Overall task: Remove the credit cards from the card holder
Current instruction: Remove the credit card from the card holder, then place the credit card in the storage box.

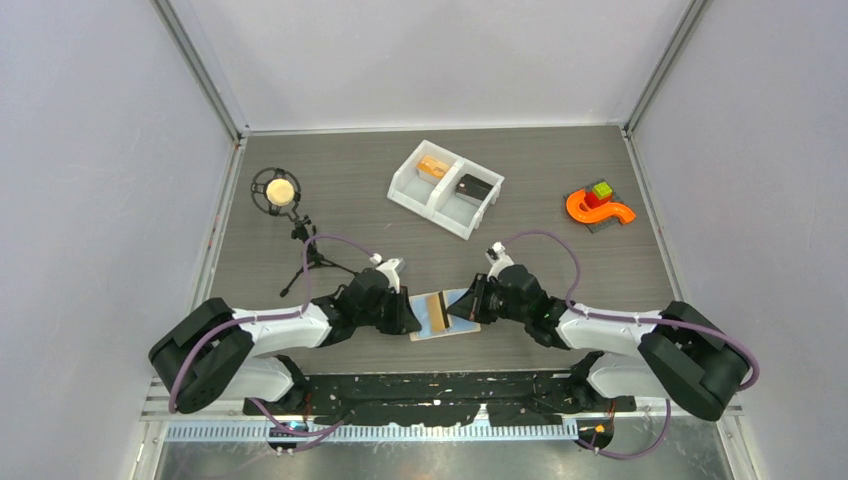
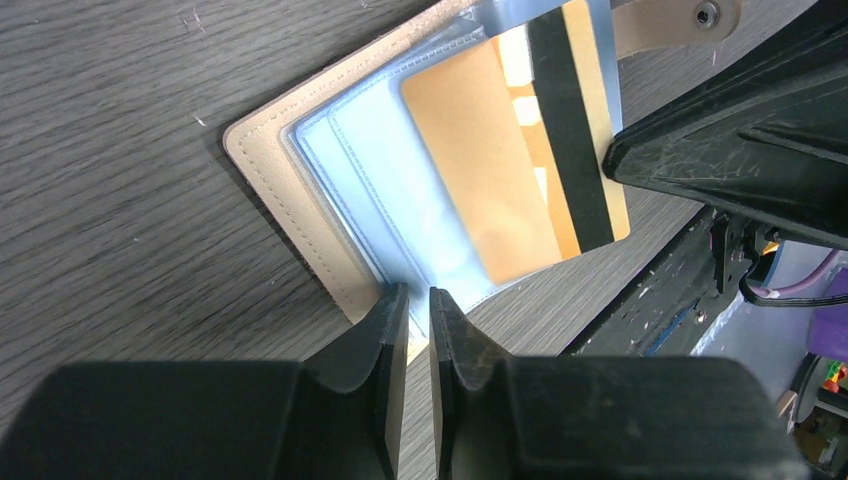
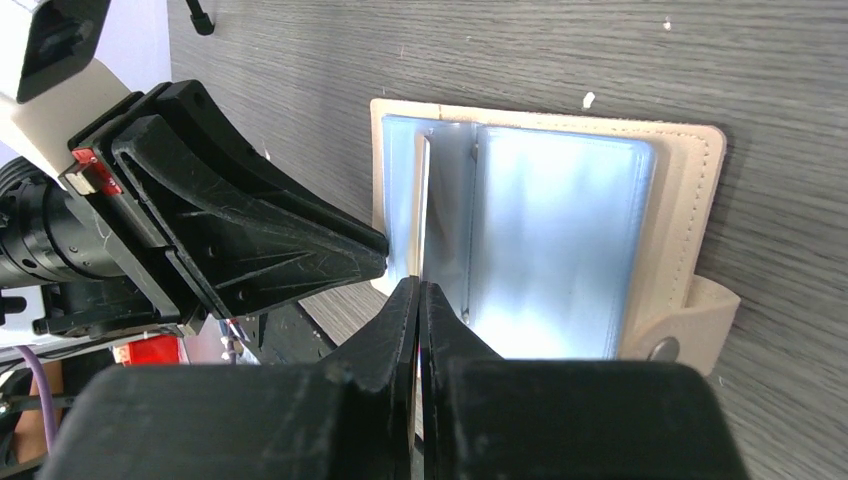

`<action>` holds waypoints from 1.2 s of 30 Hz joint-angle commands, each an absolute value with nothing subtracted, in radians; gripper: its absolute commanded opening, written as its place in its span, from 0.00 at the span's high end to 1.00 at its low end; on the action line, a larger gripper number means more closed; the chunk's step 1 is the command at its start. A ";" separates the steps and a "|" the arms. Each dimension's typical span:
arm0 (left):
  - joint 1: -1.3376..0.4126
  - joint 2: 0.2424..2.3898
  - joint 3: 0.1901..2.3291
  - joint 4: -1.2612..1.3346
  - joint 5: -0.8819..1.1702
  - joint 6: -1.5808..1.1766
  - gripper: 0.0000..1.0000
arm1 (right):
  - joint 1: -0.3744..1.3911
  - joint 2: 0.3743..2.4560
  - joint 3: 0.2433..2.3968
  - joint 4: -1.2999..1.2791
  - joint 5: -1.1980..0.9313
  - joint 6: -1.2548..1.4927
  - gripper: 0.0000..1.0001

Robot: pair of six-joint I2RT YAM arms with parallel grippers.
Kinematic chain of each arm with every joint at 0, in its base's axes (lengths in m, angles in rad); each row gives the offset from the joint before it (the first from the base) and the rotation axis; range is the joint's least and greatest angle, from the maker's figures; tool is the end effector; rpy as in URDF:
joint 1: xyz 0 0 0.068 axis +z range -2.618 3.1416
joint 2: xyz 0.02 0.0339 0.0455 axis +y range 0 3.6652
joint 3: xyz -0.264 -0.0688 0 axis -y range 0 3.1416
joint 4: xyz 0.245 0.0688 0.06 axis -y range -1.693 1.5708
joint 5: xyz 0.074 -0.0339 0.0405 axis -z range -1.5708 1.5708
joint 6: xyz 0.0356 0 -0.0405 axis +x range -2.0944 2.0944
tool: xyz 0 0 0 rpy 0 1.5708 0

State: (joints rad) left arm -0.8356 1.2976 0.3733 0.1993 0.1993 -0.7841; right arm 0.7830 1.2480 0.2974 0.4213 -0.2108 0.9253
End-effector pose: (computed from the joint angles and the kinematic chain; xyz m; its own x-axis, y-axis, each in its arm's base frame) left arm 0.1462 -0.1722 0.1361 -0.8985 -0.0384 -0.4372 0.2710 0.7350 -0.6215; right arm 0.1517 0.1615 0.1444 -0.8686 0.2376 -0.4349 -0.2061 0.6248 0.7531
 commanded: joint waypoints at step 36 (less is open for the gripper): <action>-0.827 0.773 0.693 -0.244 0.008 -1.172 0.27 | 1.059 0.566 0.248 0.375 0.136 -0.347 0.95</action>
